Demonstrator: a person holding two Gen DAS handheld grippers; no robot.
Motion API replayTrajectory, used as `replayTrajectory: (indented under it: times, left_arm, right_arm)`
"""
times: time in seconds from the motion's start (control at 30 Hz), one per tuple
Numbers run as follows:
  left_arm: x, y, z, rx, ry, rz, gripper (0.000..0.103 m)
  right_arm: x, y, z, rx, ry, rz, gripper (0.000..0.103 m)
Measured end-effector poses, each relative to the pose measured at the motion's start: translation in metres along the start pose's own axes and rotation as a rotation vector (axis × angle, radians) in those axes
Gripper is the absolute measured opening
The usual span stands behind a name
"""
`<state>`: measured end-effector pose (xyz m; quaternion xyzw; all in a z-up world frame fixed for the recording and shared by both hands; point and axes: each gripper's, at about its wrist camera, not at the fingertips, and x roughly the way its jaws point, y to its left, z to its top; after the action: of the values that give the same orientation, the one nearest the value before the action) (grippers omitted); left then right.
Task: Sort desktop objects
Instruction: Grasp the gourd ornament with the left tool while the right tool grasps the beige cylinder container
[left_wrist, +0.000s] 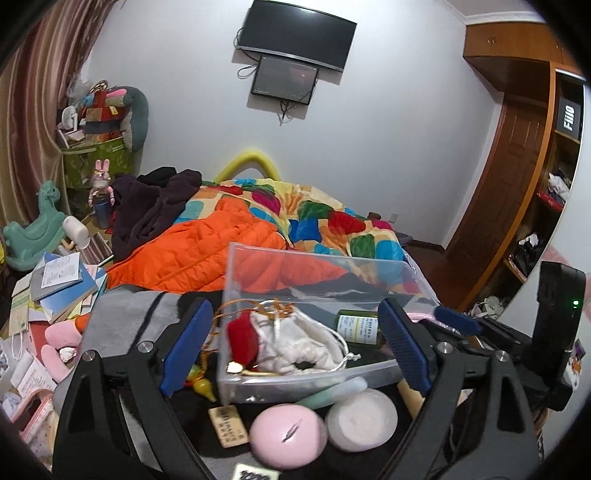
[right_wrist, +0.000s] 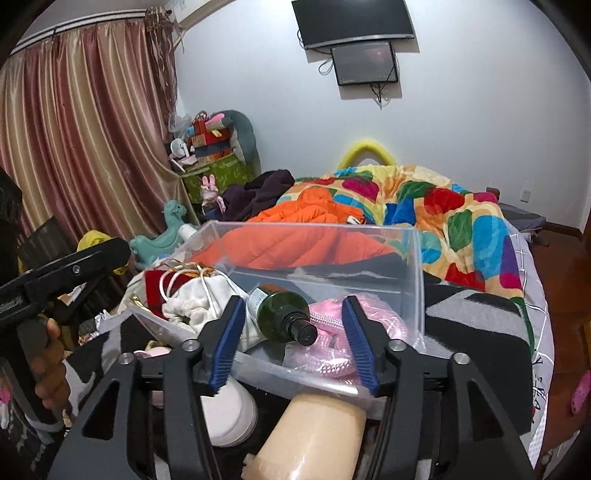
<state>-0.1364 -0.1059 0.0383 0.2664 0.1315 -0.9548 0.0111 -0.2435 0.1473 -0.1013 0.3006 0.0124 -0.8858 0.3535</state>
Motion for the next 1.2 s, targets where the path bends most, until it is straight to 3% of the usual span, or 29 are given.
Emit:
replayTrajectory:
  times: [0.07,0.27,0.57,0.9,1.07,1.2]
  left_arm:
    - [-0.004,0.009,-0.001,-0.01,0.006,0.009,0.092]
    - [-0.007,0.035,-0.011,-0.033,0.044,0.07,0.093]
    - [0.002,0.059,-0.033,0.025,0.134,0.172,0.093]
    - [0.025,0.086,-0.05,0.012,0.263,0.208,0.093]
    - [0.04,0.091,-0.054,0.029,0.305,0.262,0.093]
    - [0.051,0.095,-0.053,0.003,0.347,0.248,0.093]
  right_arm:
    - [-0.009,0.001,0.0,0.0,-0.024,-0.002,0.065]
    - [-0.038,0.005,-0.002,-0.005,-0.1,-0.032,0.079]
    - [-0.047,0.012,-0.015,-0.005,-0.107,-0.055,0.083]
    - [-0.036,0.004,-0.043,0.029,-0.037,-0.071,0.083]
    - [-0.035,-0.003,-0.05,0.051,-0.016,-0.071,0.083]
    - [-0.031,-0.007,-0.057,0.069,0.008,-0.059,0.083]
